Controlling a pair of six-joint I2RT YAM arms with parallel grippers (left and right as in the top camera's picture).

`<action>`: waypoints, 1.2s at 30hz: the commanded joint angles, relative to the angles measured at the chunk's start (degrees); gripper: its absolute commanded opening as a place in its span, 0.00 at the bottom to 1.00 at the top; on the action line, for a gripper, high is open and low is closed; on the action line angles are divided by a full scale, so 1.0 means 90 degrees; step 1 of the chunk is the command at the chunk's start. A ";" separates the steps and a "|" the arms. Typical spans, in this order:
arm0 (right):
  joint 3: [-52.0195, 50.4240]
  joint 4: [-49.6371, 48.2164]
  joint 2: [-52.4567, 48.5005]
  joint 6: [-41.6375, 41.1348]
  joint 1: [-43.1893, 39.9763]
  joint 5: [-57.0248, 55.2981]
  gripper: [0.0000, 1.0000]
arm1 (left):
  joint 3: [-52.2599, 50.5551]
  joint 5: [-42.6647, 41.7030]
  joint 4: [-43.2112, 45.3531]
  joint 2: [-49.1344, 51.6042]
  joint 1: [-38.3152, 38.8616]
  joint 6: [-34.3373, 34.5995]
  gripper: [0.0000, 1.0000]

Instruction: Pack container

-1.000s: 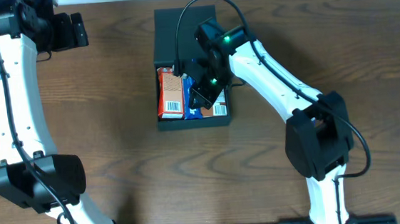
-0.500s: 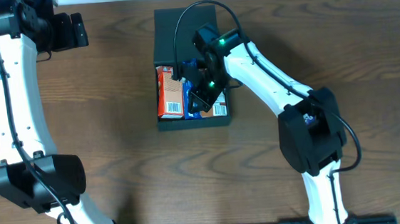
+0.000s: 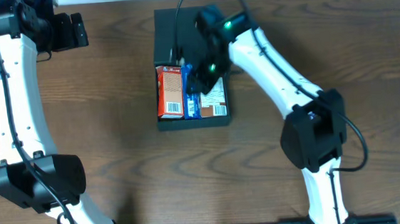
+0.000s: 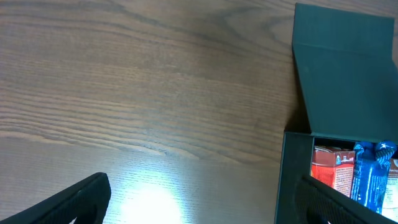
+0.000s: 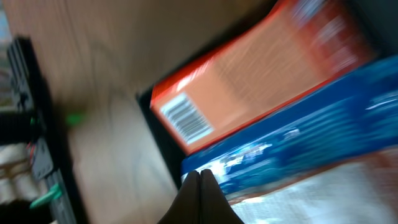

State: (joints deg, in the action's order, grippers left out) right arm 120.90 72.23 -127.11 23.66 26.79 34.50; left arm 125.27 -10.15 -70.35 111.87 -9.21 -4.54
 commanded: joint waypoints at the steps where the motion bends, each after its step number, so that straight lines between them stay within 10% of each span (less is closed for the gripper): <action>1: 0.0420 -0.0165 0.0029 0.0044 -0.0202 0.0053 0.01 | 0.0005 -0.0007 -0.0034 0.0061 -0.0015 -0.0017 0.95; 36: -0.0223 -0.1557 -0.1088 -0.0284 0.0493 0.0503 0.01 | 0.0002 -0.0214 -0.0284 0.0070 -0.0015 0.0000 0.95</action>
State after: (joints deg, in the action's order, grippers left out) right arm 119.55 58.72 -135.31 22.65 30.87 39.00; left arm 125.27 -11.66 -72.71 111.87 -9.21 -4.54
